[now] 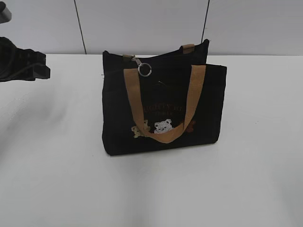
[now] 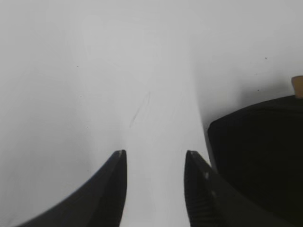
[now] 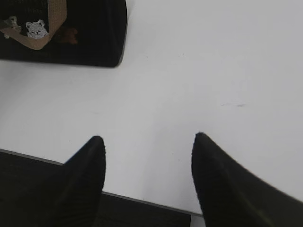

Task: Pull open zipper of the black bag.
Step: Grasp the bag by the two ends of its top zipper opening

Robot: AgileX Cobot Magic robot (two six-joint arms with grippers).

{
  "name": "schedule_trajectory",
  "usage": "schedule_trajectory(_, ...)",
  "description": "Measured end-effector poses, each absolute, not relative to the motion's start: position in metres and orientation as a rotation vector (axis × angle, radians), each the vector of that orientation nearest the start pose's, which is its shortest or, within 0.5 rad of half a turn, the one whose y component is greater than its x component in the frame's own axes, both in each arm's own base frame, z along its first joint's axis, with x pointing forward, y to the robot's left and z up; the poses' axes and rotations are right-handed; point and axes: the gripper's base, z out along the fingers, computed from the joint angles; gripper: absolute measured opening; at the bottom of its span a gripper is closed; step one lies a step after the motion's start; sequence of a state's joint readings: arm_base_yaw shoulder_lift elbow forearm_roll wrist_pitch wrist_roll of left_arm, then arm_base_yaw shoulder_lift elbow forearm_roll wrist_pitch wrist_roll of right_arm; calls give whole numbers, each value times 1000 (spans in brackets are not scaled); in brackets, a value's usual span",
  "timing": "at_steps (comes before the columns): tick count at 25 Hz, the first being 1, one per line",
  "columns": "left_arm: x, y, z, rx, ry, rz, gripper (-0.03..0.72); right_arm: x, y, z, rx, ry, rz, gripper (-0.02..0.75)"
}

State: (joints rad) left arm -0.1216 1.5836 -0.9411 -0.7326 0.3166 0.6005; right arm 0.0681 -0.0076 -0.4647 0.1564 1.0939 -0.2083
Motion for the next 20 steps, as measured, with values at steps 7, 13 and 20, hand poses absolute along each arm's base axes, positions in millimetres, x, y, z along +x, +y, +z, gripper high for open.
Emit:
schedule_trajectory(7,335,-69,204,341,2379,-494,293,-5,12,266,-296,2075,105,441)
schedule_trajectory(13,341,-74,197,600,2175,-709,286,-5,12,266,-296,2075,105,441)
schedule_trajectory(20,346,-65,180,821,2011,-737,290,-5,12,266,-296,2075,105,441)
